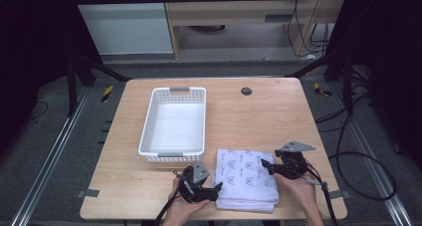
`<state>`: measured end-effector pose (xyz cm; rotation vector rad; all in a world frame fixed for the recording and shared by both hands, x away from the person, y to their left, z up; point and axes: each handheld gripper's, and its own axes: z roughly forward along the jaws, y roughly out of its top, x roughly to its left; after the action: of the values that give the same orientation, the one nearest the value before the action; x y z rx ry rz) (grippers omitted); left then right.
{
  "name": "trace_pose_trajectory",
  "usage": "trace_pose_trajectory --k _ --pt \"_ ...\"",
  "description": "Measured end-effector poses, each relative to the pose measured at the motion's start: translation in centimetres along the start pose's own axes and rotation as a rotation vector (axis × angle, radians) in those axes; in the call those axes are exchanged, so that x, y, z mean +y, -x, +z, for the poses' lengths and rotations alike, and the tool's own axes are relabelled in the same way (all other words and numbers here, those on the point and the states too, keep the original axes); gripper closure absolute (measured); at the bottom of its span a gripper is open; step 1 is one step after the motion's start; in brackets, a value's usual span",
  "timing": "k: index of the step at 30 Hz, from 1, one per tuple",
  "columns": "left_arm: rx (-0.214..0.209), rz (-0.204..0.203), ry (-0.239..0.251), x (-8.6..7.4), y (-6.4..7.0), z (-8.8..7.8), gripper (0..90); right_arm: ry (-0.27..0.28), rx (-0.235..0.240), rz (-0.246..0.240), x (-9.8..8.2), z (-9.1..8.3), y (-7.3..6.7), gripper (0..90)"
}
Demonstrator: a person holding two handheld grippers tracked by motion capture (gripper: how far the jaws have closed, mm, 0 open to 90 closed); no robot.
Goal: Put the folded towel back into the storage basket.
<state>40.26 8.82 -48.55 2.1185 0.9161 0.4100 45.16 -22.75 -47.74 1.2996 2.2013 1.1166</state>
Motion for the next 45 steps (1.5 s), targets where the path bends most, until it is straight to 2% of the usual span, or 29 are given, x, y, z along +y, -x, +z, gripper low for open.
trace_pose_trajectory --k 7,13,20,27,34,38,45 --pt "-0.001 -0.008 -0.015 -0.2 0.5 0.8 19.6 -0.027 0.0 0.012 -0.5 0.4 0.4 34.4" --pt "-0.006 -0.033 -0.024 -0.4 0.5 1.2 19.3 -0.063 0.006 0.008 -0.9 1.0 0.5 35.6" --pt "-0.014 -0.046 -0.022 -0.6 0.6 1.6 19.9 -0.074 0.022 0.039 -1.1 1.3 0.7 36.5" --pt "-0.053 -0.113 -0.03 -0.7 0.2 2.0 19.9 -0.082 0.03 0.053 -1.1 1.6 0.7 38.8" --pt "-0.065 -0.093 -0.038 -0.5 0.3 2.1 23.8 -0.089 0.057 0.101 -1.3 1.7 1.0 41.1" --pt "-0.074 -0.088 -0.039 -0.4 0.4 2.2 25.0 -0.088 0.066 0.103 -1.3 1.8 1.1 42.5" --pt "-0.103 -0.08 -0.049 -0.3 0.6 2.1 36.2 -0.09 0.089 0.115 -1.3 1.8 1.1 50.7"
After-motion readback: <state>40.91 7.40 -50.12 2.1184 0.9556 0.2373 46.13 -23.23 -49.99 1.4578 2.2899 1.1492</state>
